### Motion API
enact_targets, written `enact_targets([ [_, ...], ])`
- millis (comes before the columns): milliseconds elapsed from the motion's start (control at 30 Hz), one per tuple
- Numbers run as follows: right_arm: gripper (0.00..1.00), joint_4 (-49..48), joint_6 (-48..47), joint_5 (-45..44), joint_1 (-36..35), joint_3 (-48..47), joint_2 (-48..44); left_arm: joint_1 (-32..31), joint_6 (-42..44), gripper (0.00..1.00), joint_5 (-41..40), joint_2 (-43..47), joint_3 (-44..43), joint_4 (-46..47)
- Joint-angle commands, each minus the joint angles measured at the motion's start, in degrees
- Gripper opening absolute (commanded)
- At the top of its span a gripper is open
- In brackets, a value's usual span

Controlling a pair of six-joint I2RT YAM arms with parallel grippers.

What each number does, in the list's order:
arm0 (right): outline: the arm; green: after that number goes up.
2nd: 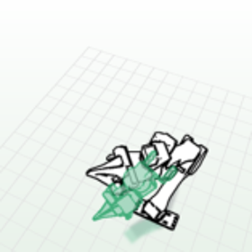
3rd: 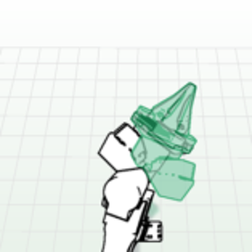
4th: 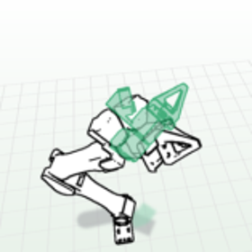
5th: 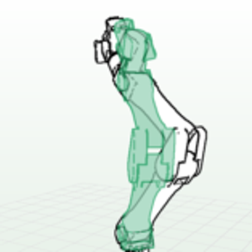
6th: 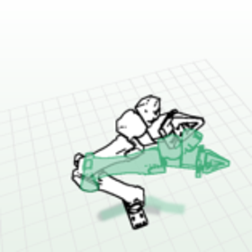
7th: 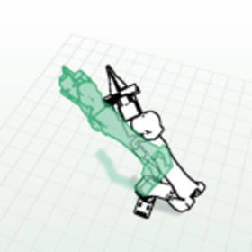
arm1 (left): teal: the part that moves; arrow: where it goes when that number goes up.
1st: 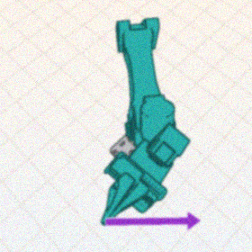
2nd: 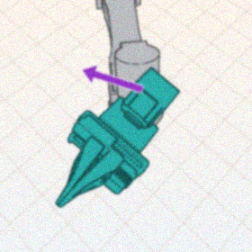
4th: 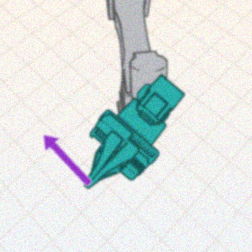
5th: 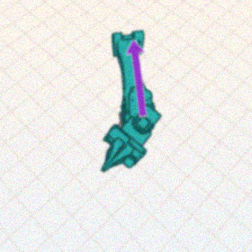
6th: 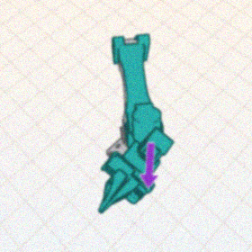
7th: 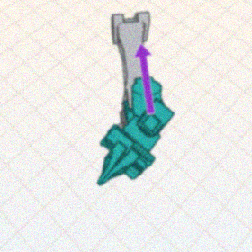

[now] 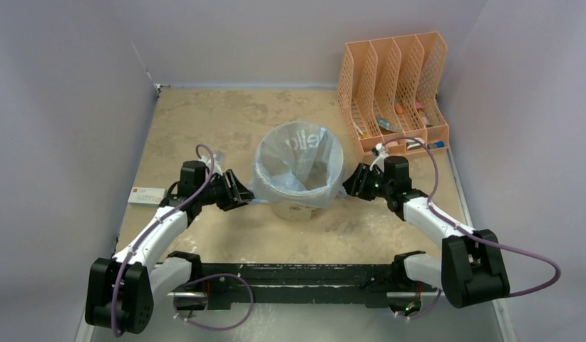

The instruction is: Put the trash bags into the trash bin

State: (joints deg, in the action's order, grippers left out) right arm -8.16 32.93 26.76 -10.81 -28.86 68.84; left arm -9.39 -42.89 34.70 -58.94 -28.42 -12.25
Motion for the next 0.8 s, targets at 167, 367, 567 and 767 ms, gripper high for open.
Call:
enact_targets([
  [167, 0.55, -1.13, 0.58, 1.13, 0.17, 3.32, -3.36, 0.42, 3.48, 0.4, -2.26, -0.48, 0.95, 8.5],
  [367, 0.68, 5.82, 4.3, -9.03, 0.17, -0.81, -14.38, 0.42, 5.87, 0.32, -2.84, -3.58, -0.66, 10.02],
  [567, 0.78, 4.5, 6.14, -5.93, 0.17, 0.49, -16.52, 0.42, 6.77, 0.39, 0.72, -4.43, -1.01, 11.39],
  [767, 0.58, -4.18, 6.8, 2.34, 0.12, 4.94, -7.87, 0.42, 3.92, 0.49, 5.76, -4.78, -1.1, 13.43],
])
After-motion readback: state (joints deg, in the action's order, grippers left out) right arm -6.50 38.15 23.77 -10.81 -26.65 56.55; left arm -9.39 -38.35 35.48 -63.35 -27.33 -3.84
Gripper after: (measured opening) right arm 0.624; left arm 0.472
